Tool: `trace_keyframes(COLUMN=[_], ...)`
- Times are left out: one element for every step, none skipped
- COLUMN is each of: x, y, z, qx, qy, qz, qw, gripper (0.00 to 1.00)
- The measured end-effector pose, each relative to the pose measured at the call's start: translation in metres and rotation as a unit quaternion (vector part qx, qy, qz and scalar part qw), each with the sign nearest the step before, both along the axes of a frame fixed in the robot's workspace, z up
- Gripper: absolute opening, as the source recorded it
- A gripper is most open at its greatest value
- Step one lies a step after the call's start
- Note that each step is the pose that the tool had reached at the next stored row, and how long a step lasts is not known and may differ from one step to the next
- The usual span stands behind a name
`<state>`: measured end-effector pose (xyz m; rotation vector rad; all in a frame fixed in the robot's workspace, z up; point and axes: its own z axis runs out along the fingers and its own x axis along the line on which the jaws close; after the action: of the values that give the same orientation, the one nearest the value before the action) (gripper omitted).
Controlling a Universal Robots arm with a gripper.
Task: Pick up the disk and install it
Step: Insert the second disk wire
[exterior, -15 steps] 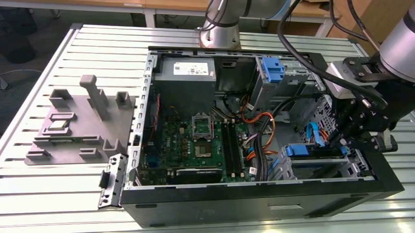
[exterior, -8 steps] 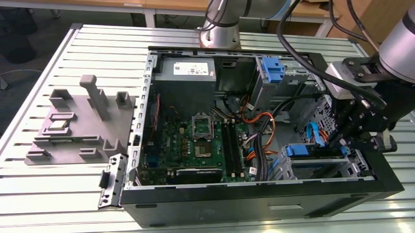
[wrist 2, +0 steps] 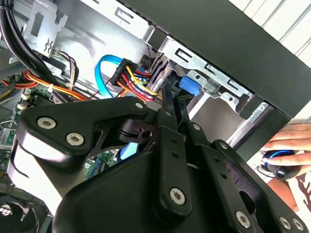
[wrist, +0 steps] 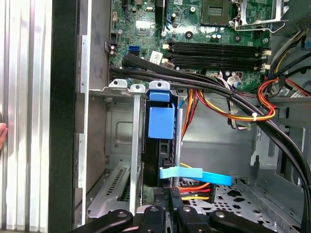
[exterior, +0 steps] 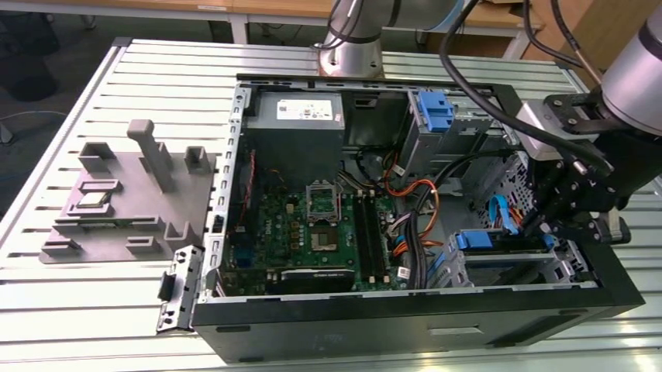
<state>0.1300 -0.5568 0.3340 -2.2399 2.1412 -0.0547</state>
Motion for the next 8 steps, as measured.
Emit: trace_keyframes(x=[-0.0002, -0.0004, -0.0006, -0.0008, -0.0010, -0.0013, -0.0014, -0.0014], y=[0.0000, 0.0000, 0.0000, 0.0000, 0.0000, 0.0000, 0.0000, 0.0000], z=[-0.0001, -0.0002, -0.0003, -0.0004, -0.0004, -0.0004, -0.0004, -0.0004], qx=[0.0001, 0.0001, 0.0001, 0.0002, 0.0002, 0.0002, 0.0002, 0.0001], qy=[0.0000, 0.0000, 0.0000, 0.0000, 0.0000, 0.0000, 0.0000, 0.0000], qz=[0.000, 0.000, 0.000, 0.000, 0.000, 0.000, 0.000, 0.000], qw=[1.0000, 1.0000, 1.0000, 1.0000, 1.0000, 1.0000, 1.0000, 1.0000], gripper=[0.16, 0.16, 0.16, 0.16, 0.16, 0.16, 0.16, 0.16])
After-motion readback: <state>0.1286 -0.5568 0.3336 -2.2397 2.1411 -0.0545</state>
